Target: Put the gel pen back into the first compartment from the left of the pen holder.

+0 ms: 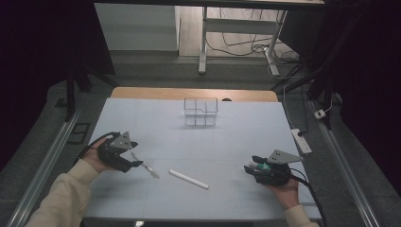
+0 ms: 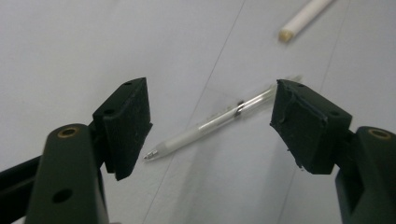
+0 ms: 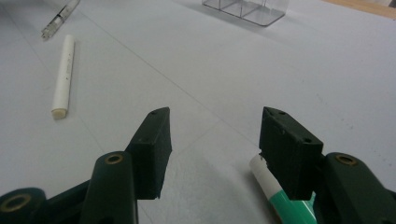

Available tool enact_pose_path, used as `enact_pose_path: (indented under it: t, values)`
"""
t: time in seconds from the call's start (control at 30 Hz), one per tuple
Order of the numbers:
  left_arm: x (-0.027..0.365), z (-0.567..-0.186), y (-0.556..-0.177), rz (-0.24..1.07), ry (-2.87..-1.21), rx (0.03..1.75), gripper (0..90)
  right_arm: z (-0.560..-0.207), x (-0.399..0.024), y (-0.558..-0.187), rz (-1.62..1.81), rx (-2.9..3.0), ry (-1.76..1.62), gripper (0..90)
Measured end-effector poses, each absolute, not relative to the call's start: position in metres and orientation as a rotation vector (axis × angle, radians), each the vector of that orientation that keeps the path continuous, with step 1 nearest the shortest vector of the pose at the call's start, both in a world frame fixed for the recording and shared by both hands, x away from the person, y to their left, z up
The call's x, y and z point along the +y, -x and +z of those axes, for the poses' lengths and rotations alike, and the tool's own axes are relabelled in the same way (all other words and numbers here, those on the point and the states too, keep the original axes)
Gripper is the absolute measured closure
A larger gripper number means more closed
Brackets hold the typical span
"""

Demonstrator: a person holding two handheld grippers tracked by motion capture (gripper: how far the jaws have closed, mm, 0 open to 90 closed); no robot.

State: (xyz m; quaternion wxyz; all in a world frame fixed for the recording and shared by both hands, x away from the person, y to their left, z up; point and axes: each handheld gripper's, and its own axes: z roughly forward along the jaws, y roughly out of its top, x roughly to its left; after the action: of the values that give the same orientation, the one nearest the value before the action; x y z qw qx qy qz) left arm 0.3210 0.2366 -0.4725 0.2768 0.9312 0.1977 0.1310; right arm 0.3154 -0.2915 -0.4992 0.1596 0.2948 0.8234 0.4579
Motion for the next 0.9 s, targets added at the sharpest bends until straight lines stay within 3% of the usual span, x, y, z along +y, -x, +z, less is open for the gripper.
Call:
enact_pose_path:
  t: [0.9]
  values:
    - [0.226,-0.499,-0.354,0.203,-2.723,0.200,32.2,-0.509,-0.293,-0.313,1.245,2.401,-0.864,42.2]
